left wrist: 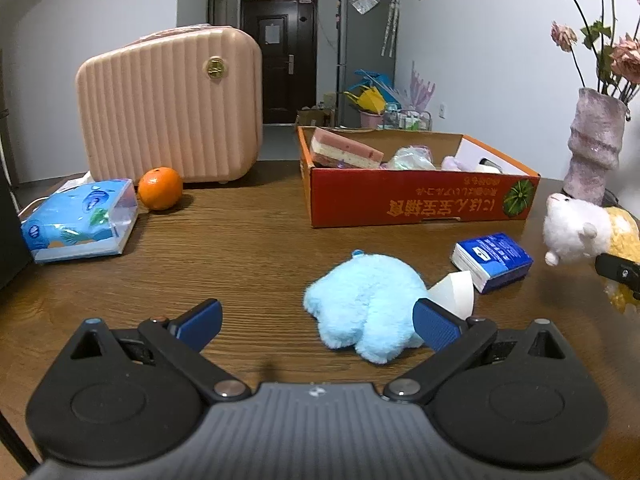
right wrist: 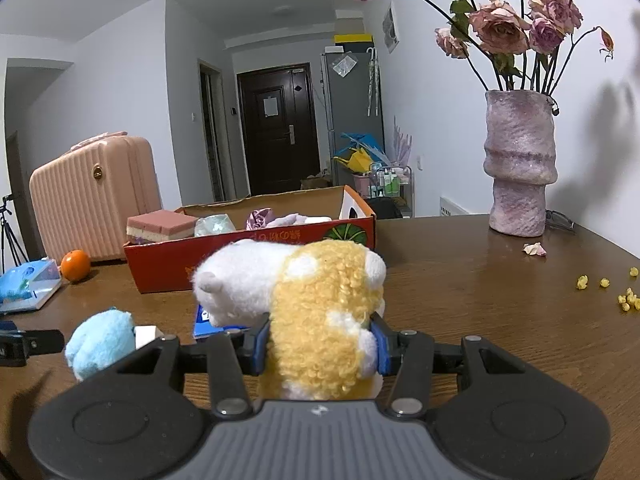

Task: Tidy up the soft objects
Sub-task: 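Hold the plush hamster in the right tool while the left tool grasps the light-blue fluffy plush, then carry the blue plush in the left tool and hamster in the right tool to the box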

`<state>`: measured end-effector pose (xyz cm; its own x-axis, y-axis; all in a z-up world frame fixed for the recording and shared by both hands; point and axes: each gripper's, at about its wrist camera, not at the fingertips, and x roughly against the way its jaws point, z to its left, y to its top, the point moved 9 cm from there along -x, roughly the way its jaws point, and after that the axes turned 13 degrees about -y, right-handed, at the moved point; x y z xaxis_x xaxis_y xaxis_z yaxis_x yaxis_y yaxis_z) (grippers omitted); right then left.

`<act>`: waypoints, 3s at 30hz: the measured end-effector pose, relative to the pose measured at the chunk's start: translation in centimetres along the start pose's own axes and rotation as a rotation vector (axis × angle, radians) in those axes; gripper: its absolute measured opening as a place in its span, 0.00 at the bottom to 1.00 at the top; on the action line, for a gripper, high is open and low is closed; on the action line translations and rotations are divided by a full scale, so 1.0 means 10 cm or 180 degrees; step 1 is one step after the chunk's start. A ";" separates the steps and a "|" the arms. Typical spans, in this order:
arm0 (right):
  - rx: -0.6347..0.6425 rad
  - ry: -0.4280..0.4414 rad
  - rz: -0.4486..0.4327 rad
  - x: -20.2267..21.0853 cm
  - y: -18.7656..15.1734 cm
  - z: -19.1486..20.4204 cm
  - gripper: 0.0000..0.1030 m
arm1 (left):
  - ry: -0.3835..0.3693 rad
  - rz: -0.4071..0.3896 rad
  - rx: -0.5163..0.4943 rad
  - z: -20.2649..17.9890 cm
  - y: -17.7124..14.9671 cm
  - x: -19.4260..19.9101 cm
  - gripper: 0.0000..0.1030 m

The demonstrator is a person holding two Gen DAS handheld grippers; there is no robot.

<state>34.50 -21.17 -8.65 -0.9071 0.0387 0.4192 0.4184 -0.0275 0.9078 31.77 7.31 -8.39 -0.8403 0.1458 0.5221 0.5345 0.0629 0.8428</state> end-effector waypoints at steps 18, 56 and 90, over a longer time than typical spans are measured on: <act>0.0064 -0.0019 0.0053 -0.03 -0.05 0.05 0.46 | -0.0211 0.0399 -0.0162 -0.13 -0.01 -0.55 1.00; 0.0066 0.0018 0.0051 -0.03 -0.05 0.06 0.46 | -0.0367 0.0466 -0.0055 -0.11 -0.07 -0.74 0.85; -0.0150 0.0141 -0.0271 0.12 0.14 0.05 0.47 | -0.0423 -0.0594 -0.0214 -0.39 0.54 0.04 0.68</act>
<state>34.02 -20.67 -6.92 -0.9408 -0.0012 0.3389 0.3381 -0.0730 0.9383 34.01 3.85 -3.12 -0.9024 0.2667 0.3385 0.3602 0.0357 0.9322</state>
